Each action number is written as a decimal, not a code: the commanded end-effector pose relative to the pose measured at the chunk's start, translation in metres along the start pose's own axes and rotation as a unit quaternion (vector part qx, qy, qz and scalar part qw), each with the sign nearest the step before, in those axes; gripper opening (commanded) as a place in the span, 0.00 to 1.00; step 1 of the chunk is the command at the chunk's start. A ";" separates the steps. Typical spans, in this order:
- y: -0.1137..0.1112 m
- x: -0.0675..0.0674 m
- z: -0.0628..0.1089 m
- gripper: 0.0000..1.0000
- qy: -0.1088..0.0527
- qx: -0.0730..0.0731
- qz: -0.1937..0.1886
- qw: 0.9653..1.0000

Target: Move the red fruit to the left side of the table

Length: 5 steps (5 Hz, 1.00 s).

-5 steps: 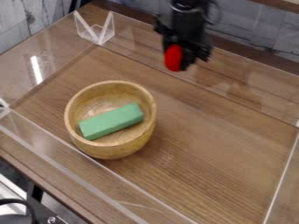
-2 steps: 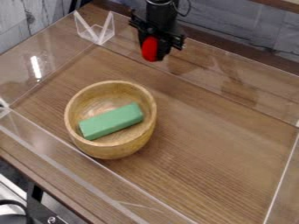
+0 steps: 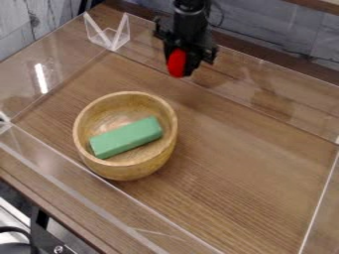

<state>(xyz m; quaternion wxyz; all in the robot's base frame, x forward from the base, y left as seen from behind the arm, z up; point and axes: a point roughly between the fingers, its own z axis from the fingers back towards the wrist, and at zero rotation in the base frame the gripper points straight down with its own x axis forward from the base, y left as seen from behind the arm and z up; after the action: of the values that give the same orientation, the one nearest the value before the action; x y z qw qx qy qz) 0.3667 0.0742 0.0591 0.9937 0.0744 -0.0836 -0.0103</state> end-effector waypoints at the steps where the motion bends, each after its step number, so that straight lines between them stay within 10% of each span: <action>1: 0.018 0.006 0.003 0.00 -0.019 0.008 -0.003 1.000; 5: 0.014 0.003 -0.015 0.00 -0.020 -0.015 -0.019 1.000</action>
<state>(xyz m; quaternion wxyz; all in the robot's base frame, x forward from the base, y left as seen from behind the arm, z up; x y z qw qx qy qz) 0.3663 0.0891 0.0296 0.9952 0.0552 -0.0768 -0.0267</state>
